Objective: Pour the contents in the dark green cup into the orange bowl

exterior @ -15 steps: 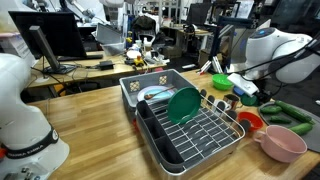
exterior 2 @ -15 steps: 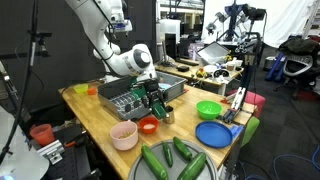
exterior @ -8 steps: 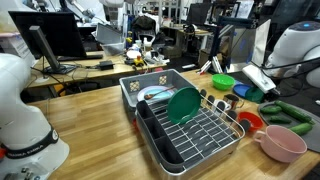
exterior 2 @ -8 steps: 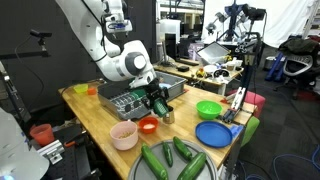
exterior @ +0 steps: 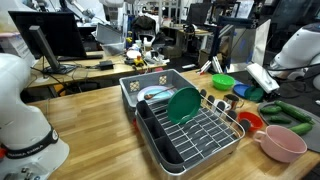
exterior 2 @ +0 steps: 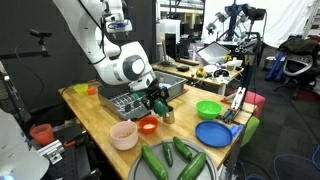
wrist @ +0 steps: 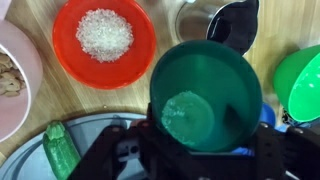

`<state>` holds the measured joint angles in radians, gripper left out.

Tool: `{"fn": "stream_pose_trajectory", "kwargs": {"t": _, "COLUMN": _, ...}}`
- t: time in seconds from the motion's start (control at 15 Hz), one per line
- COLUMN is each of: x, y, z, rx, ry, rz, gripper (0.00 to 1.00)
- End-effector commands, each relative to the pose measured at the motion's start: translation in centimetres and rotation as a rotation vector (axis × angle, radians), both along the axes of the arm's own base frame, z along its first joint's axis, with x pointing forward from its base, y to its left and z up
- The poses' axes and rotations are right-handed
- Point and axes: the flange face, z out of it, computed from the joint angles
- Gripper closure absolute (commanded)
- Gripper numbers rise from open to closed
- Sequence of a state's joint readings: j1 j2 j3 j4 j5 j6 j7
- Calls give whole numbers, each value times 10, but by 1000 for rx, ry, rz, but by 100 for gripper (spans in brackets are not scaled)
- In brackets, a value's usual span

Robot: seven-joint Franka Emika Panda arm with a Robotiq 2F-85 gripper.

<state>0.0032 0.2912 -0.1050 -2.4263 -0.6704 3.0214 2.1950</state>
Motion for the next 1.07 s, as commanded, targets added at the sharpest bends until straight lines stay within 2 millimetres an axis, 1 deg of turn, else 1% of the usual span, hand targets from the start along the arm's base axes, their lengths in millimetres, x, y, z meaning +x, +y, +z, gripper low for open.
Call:
{"fn": "stream_pose_trajectory", "kwargs": {"t": 0.0, "x": 0, "y": 0, "z": 0, "rx": 0, "ry": 0, "rz": 0, "gripper": 30}}
{"fn": "stream_pose_trajectory", "kwargs": {"t": 0.07, "x": 0, "y": 0, "z": 0, "rx": 0, "ry": 0, "rz": 0, "gripper": 30}}
{"fn": "stream_pose_trajectory", "kwargs": {"t": 0.13, "x": 0, "y": 0, "z": 0, "rx": 0, "ry": 0, "rz": 0, "gripper": 55}}
{"fn": "stream_pose_trajectory", "kwargs": {"t": 0.27, "x": -1, "y": -4, "z": -8, "rx": 62, "ry": -17, "rz": -18, "gripper": 55}}
{"fn": "stream_pose_trajectory", "kwargs": {"t": 0.4, "x": -3, "y": -12, "z": -19, "rx": 146, "ry": -44, "rz": -77, "gripper": 55}}
{"fn": "stream_pose_trajectory", "kwargs": {"t": 0.6, "x": 0, "y": -27, "z": -36, "rx": 278, "ry": -83, "rz": -171, "gripper": 55}}
{"fn": "stream_pose_trajectory", "kwargs": {"t": 0.73, "x": 4, "y": -47, "z": -40, "rx": 326, "ry": -110, "rz": -214, "gripper": 55}}
{"fn": "stream_pose_trajectory", "kwargs": {"t": 0.87, "x": 5, "y": -70, "z": -38, "rx": 349, "ry": -135, "rz": -257, "gripper": 55}}
{"fn": "stream_pose_trajectory", "kwargs": {"t": 0.93, "x": 6, "y": -76, "z": -38, "rx": 352, "ry": -136, "rz": -261, "gripper": 55}}
{"fn": "stream_pose_trajectory", "kwargs": {"t": 1.0, "x": 7, "y": -86, "z": -37, "rx": 361, "ry": -145, "rz": -282, "gripper": 55}}
